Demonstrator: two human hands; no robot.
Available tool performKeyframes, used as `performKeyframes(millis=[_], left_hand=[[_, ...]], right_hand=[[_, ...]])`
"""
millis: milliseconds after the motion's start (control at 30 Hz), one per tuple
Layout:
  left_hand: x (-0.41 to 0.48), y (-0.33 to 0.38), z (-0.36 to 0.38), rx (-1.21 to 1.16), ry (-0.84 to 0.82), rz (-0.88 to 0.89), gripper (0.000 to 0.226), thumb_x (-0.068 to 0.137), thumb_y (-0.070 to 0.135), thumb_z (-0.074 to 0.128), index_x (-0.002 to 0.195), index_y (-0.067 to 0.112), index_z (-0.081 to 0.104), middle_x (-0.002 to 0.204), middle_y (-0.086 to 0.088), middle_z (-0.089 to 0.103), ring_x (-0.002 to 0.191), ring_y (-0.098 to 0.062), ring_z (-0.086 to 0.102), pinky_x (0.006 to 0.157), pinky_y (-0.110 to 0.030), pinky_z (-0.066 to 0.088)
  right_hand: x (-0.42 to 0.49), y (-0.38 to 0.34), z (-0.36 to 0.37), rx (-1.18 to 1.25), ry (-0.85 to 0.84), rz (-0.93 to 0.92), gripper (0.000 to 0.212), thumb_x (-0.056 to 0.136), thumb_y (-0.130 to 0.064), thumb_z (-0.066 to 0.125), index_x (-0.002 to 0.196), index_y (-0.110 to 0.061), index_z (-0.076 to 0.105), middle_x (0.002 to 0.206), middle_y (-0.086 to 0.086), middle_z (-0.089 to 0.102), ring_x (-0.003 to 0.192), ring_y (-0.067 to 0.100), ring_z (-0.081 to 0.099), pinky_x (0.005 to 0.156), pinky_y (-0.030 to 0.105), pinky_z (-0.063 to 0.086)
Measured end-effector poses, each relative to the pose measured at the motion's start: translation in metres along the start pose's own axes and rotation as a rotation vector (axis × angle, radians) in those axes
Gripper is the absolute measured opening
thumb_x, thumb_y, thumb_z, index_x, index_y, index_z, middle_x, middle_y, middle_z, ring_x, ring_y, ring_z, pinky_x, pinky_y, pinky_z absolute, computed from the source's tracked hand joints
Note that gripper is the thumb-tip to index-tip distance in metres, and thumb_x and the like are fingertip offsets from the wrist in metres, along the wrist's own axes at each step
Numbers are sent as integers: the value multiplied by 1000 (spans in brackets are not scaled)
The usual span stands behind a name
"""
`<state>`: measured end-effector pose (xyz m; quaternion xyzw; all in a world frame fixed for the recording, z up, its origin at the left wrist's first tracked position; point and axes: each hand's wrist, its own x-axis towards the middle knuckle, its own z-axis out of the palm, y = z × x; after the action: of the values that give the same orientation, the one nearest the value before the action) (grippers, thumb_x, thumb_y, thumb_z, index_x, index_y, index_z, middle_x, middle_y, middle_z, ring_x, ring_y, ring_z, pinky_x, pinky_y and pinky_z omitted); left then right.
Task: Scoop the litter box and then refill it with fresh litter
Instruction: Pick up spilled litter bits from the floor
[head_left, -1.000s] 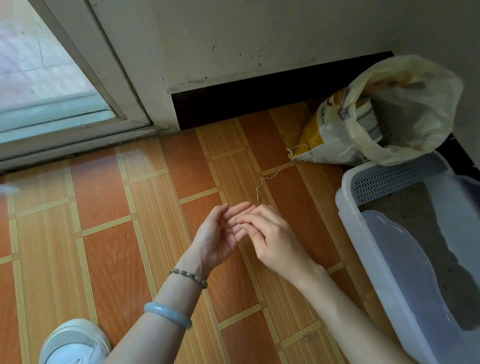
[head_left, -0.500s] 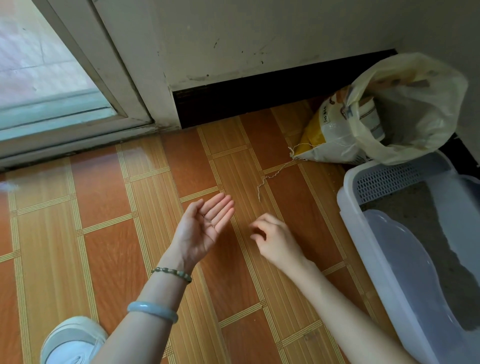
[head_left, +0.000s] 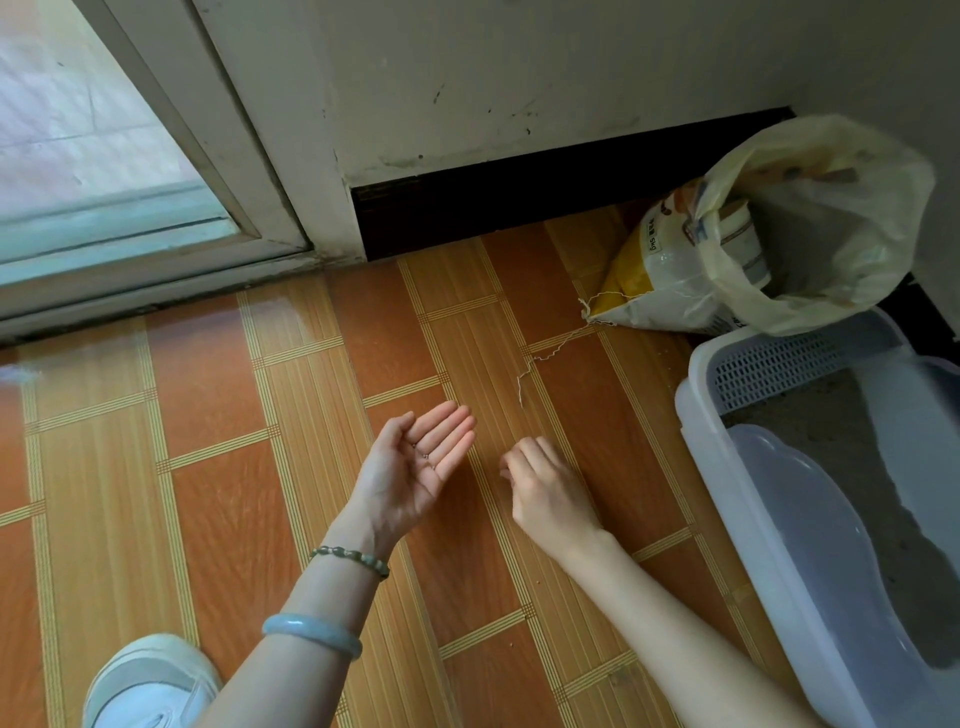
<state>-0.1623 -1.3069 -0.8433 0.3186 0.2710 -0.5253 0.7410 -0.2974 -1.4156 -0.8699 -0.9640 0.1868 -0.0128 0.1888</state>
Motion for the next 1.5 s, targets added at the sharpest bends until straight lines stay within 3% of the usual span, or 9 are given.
performKeyframes(millis=[167, 333, 467, 633, 833, 1033, 1200, 1300, 1500], left_hand=[[2, -5, -2, 34, 17, -3, 51, 99, 22, 32, 85, -4, 74, 104, -23, 68, 93, -30, 69, 79, -38, 57], [5, -11, -4, 74, 38, -32, 51, 99, 23, 31, 91, -6, 72, 103, -24, 68, 91, -30, 69, 79, -38, 57], [6, -17, -2, 131, 83, -72, 46, 99, 25, 32, 89, -1, 68, 69, -10, 68, 57, -17, 65, 54, -23, 55], [2, -19, 1, 193, 22, -155, 43, 94, 36, 41, 113, 5, 64, 103, -13, 65, 104, -24, 59, 99, -33, 42], [3, -21, 11, 180, 20, -104, 51, 98, 31, 31, 94, 5, 75, 99, -13, 70, 84, -20, 68, 69, -27, 57], [-2, -22, 15, 169, -5, -157, 45, 98, 34, 32, 108, 9, 68, 82, -11, 69, 60, -17, 64, 49, -22, 52], [-2, -22, 17, 103, -27, -140, 49, 98, 33, 32, 97, 6, 72, 93, -13, 68, 87, -20, 61, 79, -31, 51], [0, -24, 24, 71, -68, -94, 54, 100, 26, 29, 80, -1, 70, 70, -14, 69, 63, -18, 67, 56, -27, 57], [13, -15, 46, 48, -56, -72, 43, 100, 23, 30, 107, -7, 60, 106, -24, 68, 95, -31, 68, 83, -40, 55]], right_hand=[[4, -11, -1, -89, -67, 92, 27, 59, 12, 61, 79, -7, 60, 79, 7, 57, 72, 24, 52, 67, 34, 51], [11, -20, -17, 232, 9, 209, 8, 87, -10, 42, 85, -11, 51, 89, 0, 49, 83, 19, 48, 77, 35, 46], [17, -55, -42, 346, 67, 104, 23, 86, -22, 33, 86, -10, 52, 93, 3, 53, 87, 18, 47, 78, 26, 40], [23, -69, -45, 124, 131, -63, 15, 87, -10, 50, 87, -8, 65, 89, 6, 63, 86, 21, 52, 78, 32, 42], [20, -57, -54, 90, 204, -92, 8, 75, -15, 71, 74, -14, 63, 72, -2, 65, 76, 19, 58, 73, 27, 33], [19, -58, -55, 140, 278, -127, 18, 80, -25, 68, 66, -13, 64, 71, -2, 64, 73, 17, 56, 71, 28, 38], [20, -56, -58, 186, 277, -167, 7, 82, -14, 67, 85, -10, 71, 85, 2, 66, 82, 18, 55, 77, 28, 46], [23, -45, -68, 212, 337, -93, 16, 90, -13, 54, 94, -8, 69, 86, 3, 65, 79, 19, 56, 73, 27, 47], [34, 23, -73, 176, 452, 283, 29, 96, -13, 44, 119, -3, 59, 105, 11, 69, 89, 19, 66, 71, 8, 41]])
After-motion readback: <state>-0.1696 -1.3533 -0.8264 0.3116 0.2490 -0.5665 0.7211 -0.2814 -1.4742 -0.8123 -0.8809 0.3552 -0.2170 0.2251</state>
